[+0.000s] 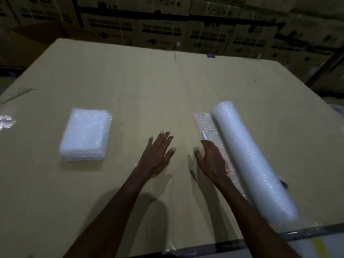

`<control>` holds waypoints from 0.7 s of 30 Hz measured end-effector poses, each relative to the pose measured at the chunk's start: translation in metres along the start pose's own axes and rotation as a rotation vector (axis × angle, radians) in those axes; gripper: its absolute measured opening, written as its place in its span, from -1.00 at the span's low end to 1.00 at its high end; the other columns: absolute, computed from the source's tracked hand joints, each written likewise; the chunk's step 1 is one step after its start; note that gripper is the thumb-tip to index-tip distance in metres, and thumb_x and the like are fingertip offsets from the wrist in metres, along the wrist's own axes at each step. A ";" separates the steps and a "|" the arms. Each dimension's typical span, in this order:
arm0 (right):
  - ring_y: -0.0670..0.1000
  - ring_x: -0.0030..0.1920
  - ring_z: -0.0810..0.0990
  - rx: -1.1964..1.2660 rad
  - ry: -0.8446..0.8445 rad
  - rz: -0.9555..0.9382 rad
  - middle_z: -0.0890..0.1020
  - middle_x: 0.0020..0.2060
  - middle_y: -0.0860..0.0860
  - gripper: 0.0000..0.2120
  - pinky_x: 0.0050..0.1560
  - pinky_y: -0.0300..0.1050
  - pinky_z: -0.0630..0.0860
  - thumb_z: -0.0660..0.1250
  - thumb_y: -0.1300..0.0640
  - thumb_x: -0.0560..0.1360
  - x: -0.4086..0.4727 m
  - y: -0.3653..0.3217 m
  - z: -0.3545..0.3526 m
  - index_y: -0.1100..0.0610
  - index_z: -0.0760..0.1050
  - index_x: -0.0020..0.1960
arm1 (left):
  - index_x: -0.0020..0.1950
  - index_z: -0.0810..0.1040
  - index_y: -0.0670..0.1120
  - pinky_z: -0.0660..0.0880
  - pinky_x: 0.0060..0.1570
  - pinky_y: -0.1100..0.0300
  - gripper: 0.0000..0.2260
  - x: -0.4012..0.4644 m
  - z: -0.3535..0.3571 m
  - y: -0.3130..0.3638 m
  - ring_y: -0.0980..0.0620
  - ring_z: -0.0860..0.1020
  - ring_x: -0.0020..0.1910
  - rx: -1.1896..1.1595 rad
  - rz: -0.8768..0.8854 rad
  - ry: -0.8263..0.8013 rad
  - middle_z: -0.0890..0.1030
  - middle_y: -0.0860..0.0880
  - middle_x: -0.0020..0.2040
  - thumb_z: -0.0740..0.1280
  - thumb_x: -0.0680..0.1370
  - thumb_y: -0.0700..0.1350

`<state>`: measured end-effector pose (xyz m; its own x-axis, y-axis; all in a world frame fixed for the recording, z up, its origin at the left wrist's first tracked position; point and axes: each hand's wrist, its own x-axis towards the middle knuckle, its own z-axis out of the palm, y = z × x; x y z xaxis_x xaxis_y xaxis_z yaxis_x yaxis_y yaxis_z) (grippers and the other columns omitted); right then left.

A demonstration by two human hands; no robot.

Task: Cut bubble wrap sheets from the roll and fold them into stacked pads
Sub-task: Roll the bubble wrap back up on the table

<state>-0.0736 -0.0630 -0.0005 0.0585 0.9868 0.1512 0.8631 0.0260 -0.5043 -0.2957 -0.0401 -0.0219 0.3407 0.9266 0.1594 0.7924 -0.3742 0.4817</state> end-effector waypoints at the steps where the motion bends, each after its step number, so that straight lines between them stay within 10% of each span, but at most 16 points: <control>1: 0.22 0.17 0.55 -0.045 -0.023 -0.003 0.61 0.14 0.18 -0.54 0.10 0.04 0.48 0.19 -0.03 0.56 -0.002 0.016 -0.008 0.20 0.48 0.36 | 0.59 0.24 -0.07 -0.07 0.54 -0.11 -0.30 0.001 0.013 0.014 0.02 -0.01 0.62 0.003 -0.012 -0.017 0.14 0.00 0.62 -0.19 0.59 0.29; 21: 0.27 0.58 0.16 -0.093 -0.271 -0.038 0.16 0.60 0.27 -0.39 0.54 0.12 0.16 0.09 -0.10 0.70 -0.059 0.023 0.024 0.21 0.13 0.63 | 0.62 0.11 -0.07 -0.11 0.53 -0.16 -0.47 -0.026 0.038 0.047 -0.01 -0.05 0.62 0.185 -0.136 -0.152 0.08 -0.03 0.64 -0.04 0.71 0.14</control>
<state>-0.0693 -0.1168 -0.0416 -0.1001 0.9925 -0.0708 0.9050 0.0612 -0.4210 -0.2476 -0.0833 -0.0364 0.2861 0.9576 -0.0342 0.9100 -0.2604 0.3225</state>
